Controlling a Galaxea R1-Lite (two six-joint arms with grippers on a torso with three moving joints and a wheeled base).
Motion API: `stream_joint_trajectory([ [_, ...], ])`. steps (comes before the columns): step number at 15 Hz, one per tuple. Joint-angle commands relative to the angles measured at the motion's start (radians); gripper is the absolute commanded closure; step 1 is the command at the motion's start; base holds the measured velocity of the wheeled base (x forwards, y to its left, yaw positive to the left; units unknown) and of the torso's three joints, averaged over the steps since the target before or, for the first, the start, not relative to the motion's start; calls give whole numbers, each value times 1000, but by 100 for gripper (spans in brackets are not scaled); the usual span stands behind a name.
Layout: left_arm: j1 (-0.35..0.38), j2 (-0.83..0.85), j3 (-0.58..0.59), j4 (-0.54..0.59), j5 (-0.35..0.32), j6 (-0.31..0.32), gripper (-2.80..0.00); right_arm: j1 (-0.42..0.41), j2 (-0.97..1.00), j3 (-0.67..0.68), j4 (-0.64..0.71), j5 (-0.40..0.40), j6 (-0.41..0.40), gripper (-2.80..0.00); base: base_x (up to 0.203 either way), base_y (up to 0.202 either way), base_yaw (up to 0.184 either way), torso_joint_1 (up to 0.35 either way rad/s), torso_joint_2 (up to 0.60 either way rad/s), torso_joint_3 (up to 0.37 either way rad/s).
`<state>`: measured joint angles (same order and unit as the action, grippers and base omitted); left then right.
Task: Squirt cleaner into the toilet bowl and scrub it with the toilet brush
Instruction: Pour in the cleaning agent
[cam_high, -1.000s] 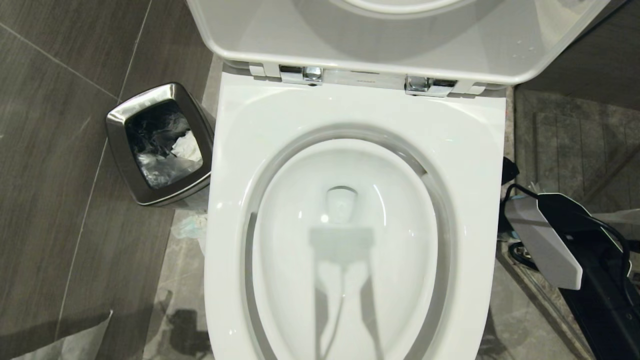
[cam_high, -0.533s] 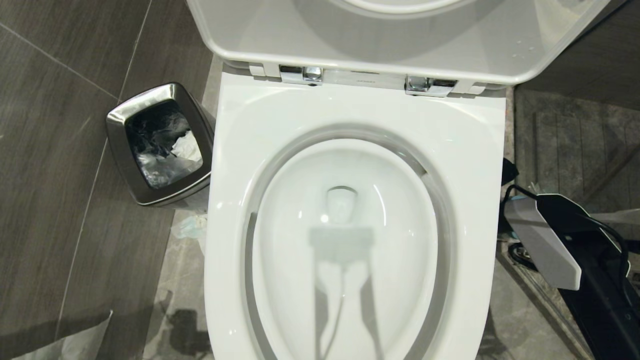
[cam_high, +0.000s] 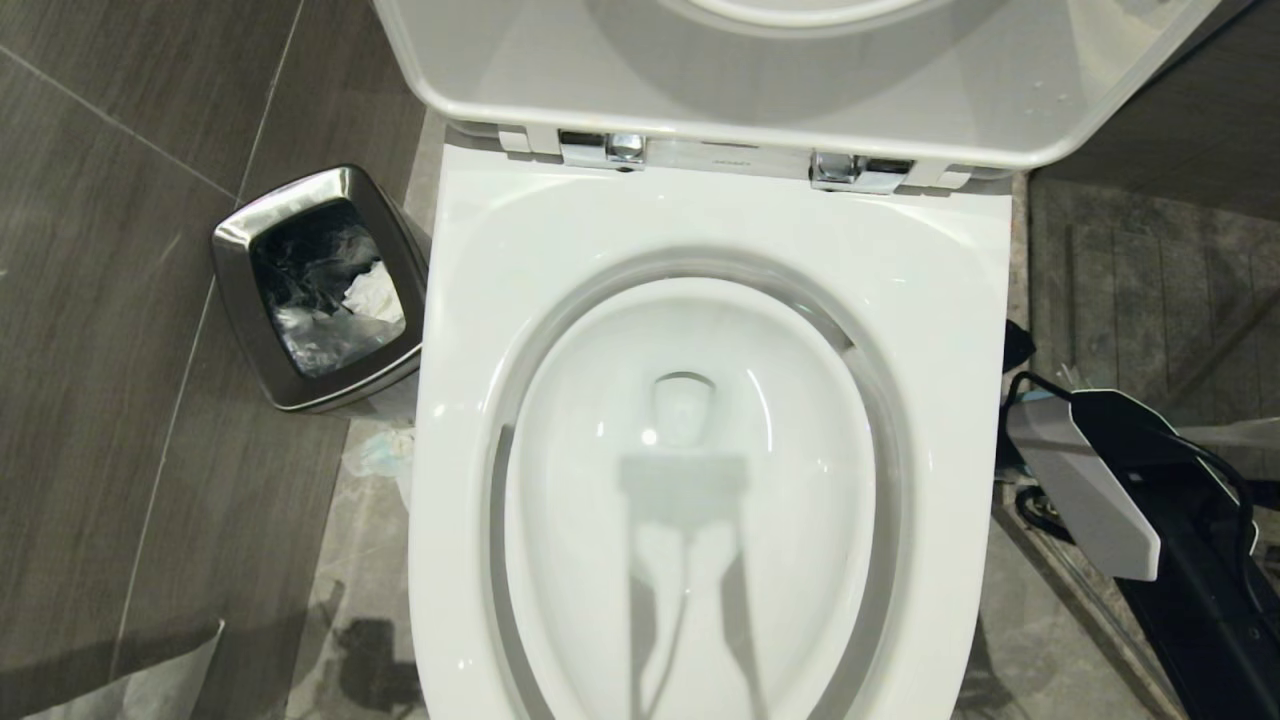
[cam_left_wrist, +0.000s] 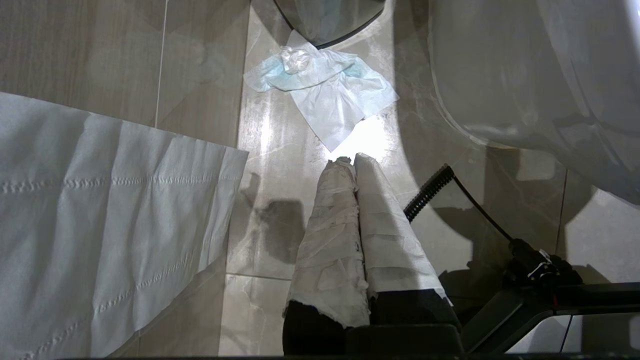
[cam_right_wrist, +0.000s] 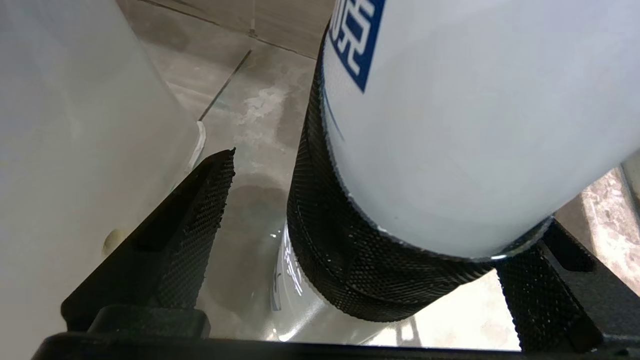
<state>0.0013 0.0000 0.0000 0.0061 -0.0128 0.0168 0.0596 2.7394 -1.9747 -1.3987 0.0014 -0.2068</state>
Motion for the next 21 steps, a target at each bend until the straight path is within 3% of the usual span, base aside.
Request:
stream_joint_trajectory([
  [1, 0, 0, 0, 0, 0, 0, 0, 0, 0, -1, -8, 3, -2, -280, 0, 0, 0, 0, 0, 0],
  [7, 0, 0, 0, 0, 0, 0, 0, 0, -1, -1, -11, 6, -2, -280, 0, 0, 0, 0, 0, 0],
  [8, 0, 0, 0, 0, 0, 0, 0, 0, -3, -1, -11, 6, -2, 0, 0, 0, 0, 0, 0, 0],
  [21, 0, 0, 0, 0, 0, 0, 0, -16, -8, 0, -21, -10, -6, 0, 0, 0, 0, 0, 0, 0],
])
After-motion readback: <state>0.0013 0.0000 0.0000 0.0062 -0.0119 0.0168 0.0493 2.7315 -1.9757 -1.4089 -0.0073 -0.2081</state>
